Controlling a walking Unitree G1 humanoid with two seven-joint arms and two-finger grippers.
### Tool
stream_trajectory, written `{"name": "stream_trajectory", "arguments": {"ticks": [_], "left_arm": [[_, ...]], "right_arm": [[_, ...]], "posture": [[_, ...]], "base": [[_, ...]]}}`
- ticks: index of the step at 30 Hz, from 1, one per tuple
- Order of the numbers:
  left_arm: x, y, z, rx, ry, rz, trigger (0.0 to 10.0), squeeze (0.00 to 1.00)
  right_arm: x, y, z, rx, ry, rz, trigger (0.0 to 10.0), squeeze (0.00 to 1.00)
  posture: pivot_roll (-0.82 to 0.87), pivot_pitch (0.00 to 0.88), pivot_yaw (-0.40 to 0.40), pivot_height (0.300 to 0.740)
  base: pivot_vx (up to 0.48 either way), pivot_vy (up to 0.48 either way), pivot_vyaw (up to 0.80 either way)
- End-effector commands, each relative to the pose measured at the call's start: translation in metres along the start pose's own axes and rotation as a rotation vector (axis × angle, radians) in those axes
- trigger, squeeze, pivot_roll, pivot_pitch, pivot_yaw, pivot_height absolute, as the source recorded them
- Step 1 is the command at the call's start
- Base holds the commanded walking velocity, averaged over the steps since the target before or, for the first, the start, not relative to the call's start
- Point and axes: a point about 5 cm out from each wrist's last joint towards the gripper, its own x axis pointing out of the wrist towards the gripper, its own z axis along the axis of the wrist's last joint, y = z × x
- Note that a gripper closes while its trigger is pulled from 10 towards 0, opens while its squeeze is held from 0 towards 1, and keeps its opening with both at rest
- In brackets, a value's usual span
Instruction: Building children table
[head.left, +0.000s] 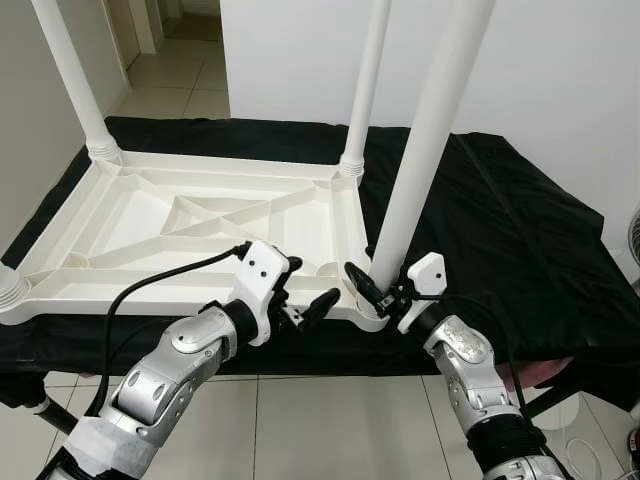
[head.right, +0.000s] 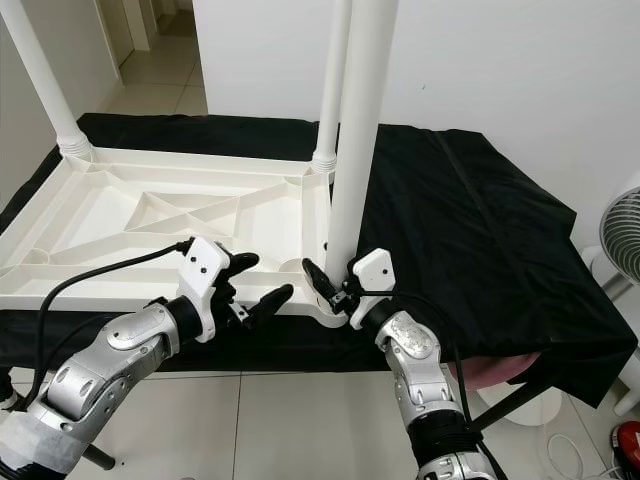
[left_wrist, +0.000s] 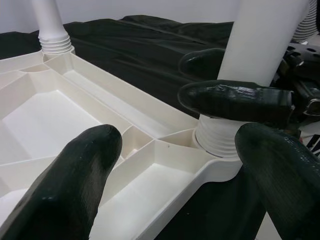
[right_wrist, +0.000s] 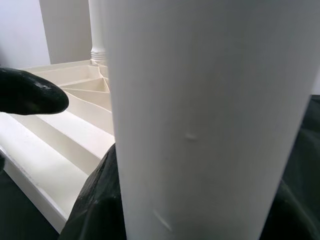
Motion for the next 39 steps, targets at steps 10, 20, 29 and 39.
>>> {"name": "stream_trajectory", "arguments": {"ticks": [10, 20, 29, 39], "left_arm": [[-0.002, -0.012, 0.002, 0.006, 0.002, -0.192, 10.0, 0.00], [-0.002, -0.013, 0.003, 0.006, 0.000, -0.192, 10.0, 0.00], [-0.003, -0.015, 0.003, 0.005, -0.003, -0.191, 10.0, 0.00], [-0.002, -0.018, 0.002, 0.000, -0.005, -0.201, 10.0, 0.00]], "right_arm": [[-0.008, 0.006, -0.037, 0.144, 0.229, -0.020, 10.0, 0.00], [-0.007, 0.000, -0.040, 0.170, 0.273, -0.080, 10.0, 0.00], [-0.008, -0.004, -0.040, 0.149, 0.245, -0.202, 10.0, 0.00], [-0.006, -0.022, -0.036, 0.130, 0.223, -0.499, 10.0, 0.00]], "posture": [[-0.01, 0.000, -0.029, 0.740], [0.00, 0.000, -0.036, 0.740], [0.00, 0.000, -0.044, 0.740], [0.00, 0.000, -0.054, 0.740]], "base": [[0.000, 0.000, 0.00], [0.000, 0.000, 0.00], [0.000, 0.000, 0.00], [0.000, 0.000, 0.00]]}}
